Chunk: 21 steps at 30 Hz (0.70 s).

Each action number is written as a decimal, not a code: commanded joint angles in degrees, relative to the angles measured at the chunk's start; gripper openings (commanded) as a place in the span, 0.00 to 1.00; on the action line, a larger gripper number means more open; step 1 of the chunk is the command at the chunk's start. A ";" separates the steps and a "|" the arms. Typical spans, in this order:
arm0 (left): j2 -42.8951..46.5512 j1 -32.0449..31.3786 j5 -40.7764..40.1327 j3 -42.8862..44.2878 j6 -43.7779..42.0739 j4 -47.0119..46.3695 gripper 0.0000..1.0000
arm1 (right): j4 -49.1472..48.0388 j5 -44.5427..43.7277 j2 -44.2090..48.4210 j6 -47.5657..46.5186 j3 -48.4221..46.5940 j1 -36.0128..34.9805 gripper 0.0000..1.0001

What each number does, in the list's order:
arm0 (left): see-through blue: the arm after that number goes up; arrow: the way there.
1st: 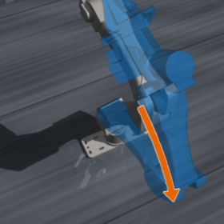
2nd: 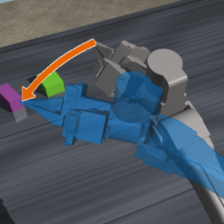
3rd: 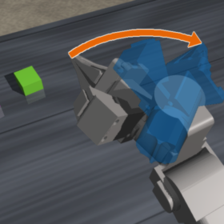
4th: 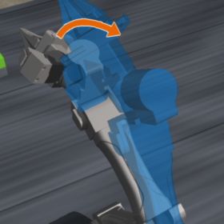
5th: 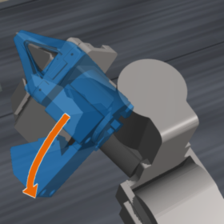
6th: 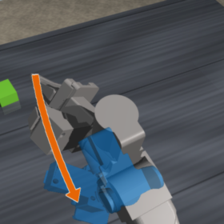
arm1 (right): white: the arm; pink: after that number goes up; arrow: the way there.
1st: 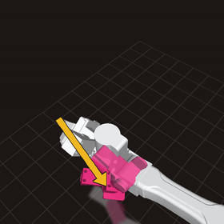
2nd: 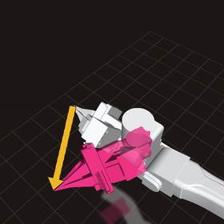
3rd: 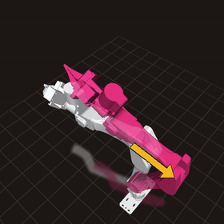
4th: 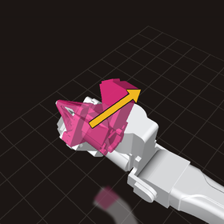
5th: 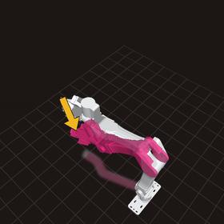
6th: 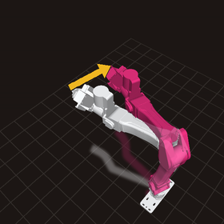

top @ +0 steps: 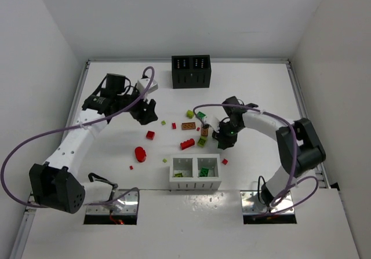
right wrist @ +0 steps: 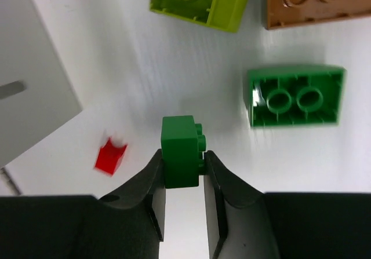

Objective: Sort the legos into containers by color

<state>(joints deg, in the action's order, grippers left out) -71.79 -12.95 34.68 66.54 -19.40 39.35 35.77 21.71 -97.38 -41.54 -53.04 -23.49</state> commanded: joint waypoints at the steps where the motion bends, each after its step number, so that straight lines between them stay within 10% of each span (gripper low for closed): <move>1: 0.08 1.44 -1.27 -1.33 0.15 -5.86 0.73 | 3.68 1.22 10.26 2.33 -0.75 0.37 0.02; 21: -28.40 -2.86 -9.27 11.49 5.16 -11.57 0.70 | 26.02 10.37 21.17 7.61 -20.26 -10.60 0.00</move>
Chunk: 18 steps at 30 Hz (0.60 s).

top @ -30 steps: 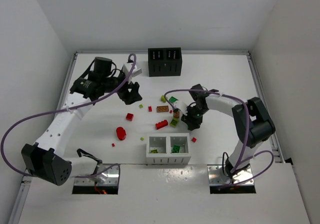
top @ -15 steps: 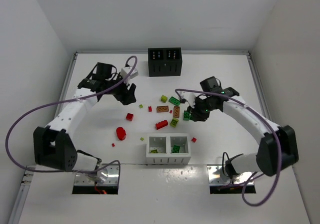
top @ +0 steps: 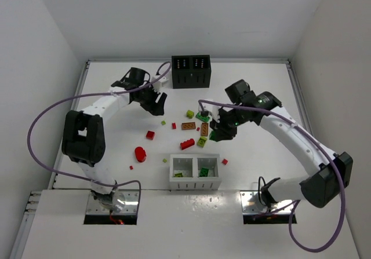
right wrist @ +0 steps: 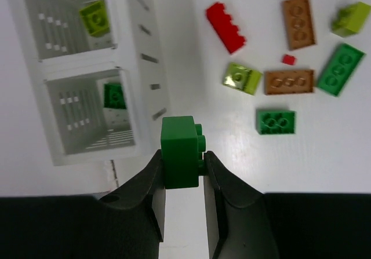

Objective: Sort the legos into containers by color

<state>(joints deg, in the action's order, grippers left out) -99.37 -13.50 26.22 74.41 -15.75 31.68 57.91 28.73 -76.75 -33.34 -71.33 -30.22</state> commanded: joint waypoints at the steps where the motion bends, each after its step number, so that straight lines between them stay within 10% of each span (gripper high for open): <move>1: -1.43 -2.85 -0.82 4.16 1.51 -3.91 0.70 | 3.88 3.35 0.55 -1.19 -1.97 -4.84 0.00; 11: -8.20 -6.27 -0.29 9.08 5.20 -5.67 0.70 | 5.46 1.59 -0.76 -1.29 -0.12 -15.30 0.00; 18: -11.19 -7.60 5.24 13.29 4.67 -6.28 0.78 | 3.44 -1.83 -0.77 -1.29 4.53 -19.35 0.22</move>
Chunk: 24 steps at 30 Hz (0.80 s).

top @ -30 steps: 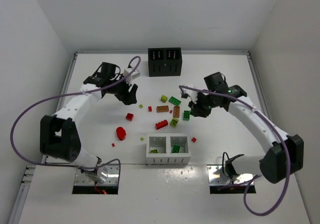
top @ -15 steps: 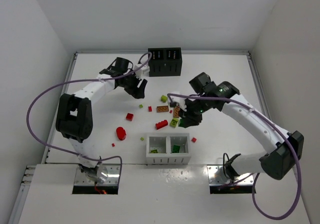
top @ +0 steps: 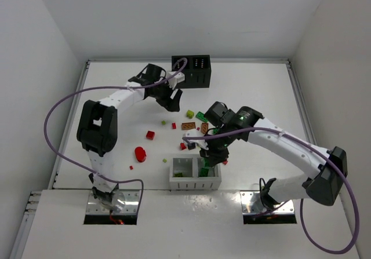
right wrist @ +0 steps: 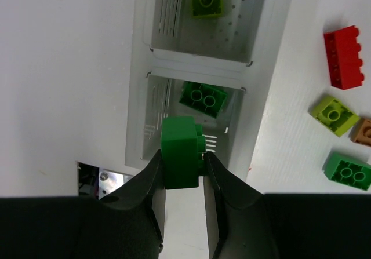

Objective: Sort the legos into containers by color

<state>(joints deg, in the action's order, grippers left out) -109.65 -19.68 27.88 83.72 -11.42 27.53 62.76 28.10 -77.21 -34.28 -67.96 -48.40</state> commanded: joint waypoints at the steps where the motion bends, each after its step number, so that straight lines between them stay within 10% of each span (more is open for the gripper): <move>1: -1.97 -1.93 3.59 4.51 -0.35 -2.13 0.78 | -1.41 -1.20 -0.31 -0.35 1.17 -1.17 0.26; 10: -10.23 -6.06 3.95 12.50 -2.56 0.51 0.80 | -5.11 -4.54 -0.31 1.50 2.93 -2.31 0.48; 24: -13.75 -9.58 -2.56 12.43 0.87 -1.16 0.76 | -15.11 -17.53 2.24 15.37 6.60 -0.55 0.56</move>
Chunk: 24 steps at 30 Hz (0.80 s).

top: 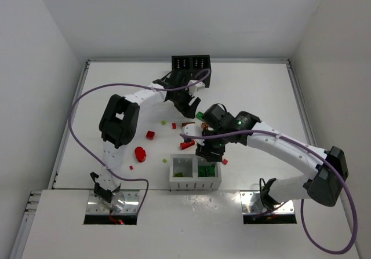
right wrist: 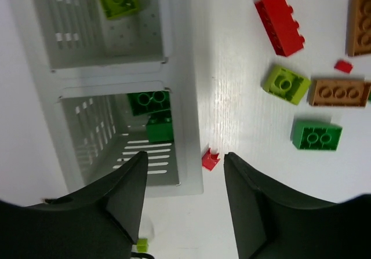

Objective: Sort the legos into containers by color

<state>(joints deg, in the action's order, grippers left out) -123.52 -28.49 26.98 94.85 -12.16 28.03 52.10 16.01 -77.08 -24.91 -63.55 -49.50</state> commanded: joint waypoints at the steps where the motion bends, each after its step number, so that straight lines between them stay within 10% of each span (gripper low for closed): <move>1: -0.40 -0.78 -2.19 1.30 1.62 -1.66 0.75 | -5.07 -6.25 2.80 6.97 2.72 1.06 0.57; 15: -2.69 -1.92 -4.13 1.83 4.60 -2.19 0.27 | -10.88 -16.79 5.01 17.16 5.89 8.79 0.61; 24: 17.50 3.87 7.63 -9.92 0.66 -3.96 0.18 | -13.42 -15.23 1.24 26.14 3.61 18.20 0.74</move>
<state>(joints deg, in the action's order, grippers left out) -119.04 -27.86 28.16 87.79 -8.84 25.30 41.04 0.08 -74.08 -3.09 -57.80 -33.50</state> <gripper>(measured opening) 0.435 0.733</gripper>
